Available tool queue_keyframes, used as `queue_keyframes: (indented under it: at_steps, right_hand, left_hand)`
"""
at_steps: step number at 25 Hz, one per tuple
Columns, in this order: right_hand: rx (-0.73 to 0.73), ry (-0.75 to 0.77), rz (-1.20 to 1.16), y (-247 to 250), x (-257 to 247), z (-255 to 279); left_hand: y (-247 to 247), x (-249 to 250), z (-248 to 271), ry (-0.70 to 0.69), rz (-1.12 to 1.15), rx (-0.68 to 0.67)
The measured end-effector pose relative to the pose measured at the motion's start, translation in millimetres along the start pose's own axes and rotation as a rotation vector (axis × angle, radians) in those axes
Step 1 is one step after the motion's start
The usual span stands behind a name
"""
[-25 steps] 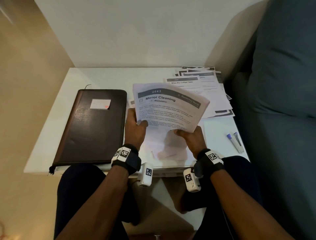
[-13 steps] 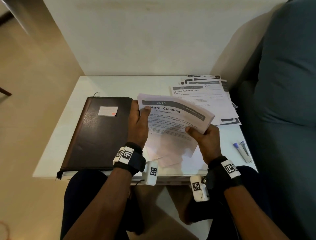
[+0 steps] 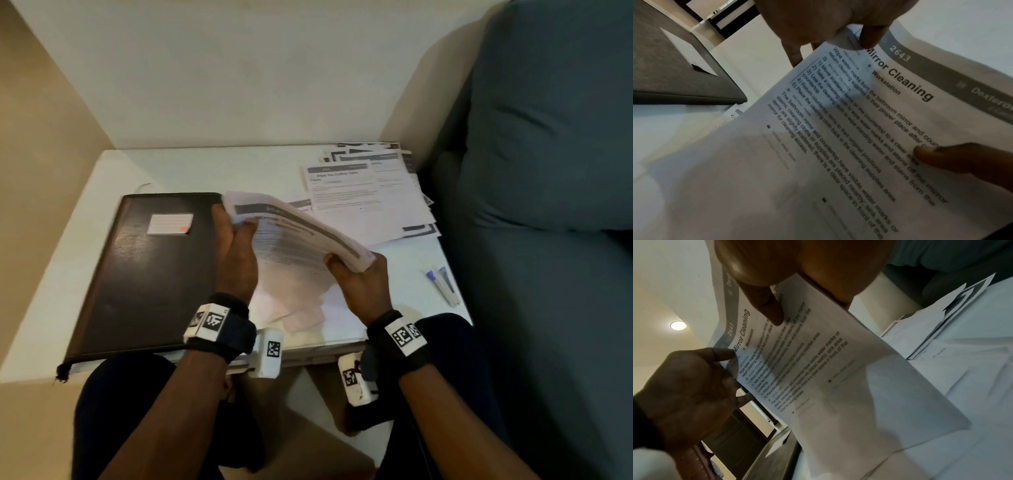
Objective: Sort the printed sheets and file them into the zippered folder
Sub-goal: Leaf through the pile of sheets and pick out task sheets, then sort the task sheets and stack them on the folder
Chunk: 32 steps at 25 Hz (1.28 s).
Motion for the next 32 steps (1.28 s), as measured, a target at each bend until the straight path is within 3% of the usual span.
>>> queue_keyframes:
  at_steps: [4, 8, 10, 12, 14, 15, 18, 20, 22, 26, 30, 32]
  right_hand:
    - [0.025, -0.034, -0.060, 8.5, -7.2, 0.9]
    - [-0.024, -0.081, -0.135, 24.6, -23.8, 3.2]
    - [-0.119, -0.127, -0.241, 52.5, -20.2, -6.4]
    - [-0.154, -0.289, -0.261, 106.1, 9.7, -28.1]
    - [-0.147, -0.447, -0.020, 165.8, 65.0, -51.7]
    - [-0.167, -0.476, 0.241, 193.2, 100.2, -57.0]
    - [-0.479, -0.410, 1.009, 194.9, 187.8, -72.4]
    - [-0.512, -0.386, 1.092, 183.6, 215.7, -71.7]
    - [-0.441, -0.376, 1.047, 178.9, 222.8, -76.6]
    - [-0.446, -0.344, 0.936, 178.9, 211.4, -82.0]
    - [-0.226, -0.245, 0.306, 173.4, 108.1, -69.1]
    - [-0.266, -0.200, 0.023, 153.8, 42.3, -46.1]
  left_hand:
    - [-15.4, 10.4, 1.1, -0.046, -0.029, -0.061]
    - [-30.7, 37.1, -6.2, -0.263, -0.181, -0.077]
    - [-40.8, 52.0, -10.5, -0.332, -0.214, -0.082]
    - [-49.5, 52.2, -16.3, -0.292, -0.286, -0.120]
    - [-59.7, 44.4, -16.0, -0.210, -0.413, -0.193]
    - [-69.9, 33.1, -7.7, -0.144, -0.445, -0.253]
    - [-85.4, 11.3, 6.2, 0.041, -0.413, -0.375]
    - [-89.4, -1.3, 12.1, 0.105, -0.397, -0.415]
    - [-89.6, -6.6, 15.5, 0.114, -0.446, -0.445]
    - [-90.8, -3.5, 22.4, 0.102, -0.547, -0.505]
    - [-97.1, 12.6, 33.7, 0.046, -0.600, -0.589]
    - [-102.3, 24.9, 44.6, 0.022, -0.616, -0.626]
Point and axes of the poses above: each hand's wrist, its own z-axis away from the middle knuckle, its own y-axis out of the back of the hand, x = y × z, the point moved 6 cm from there along -z, towards the middle knuckle, and after that the axes turned 14 degrees about z, right-handed, at the moved point
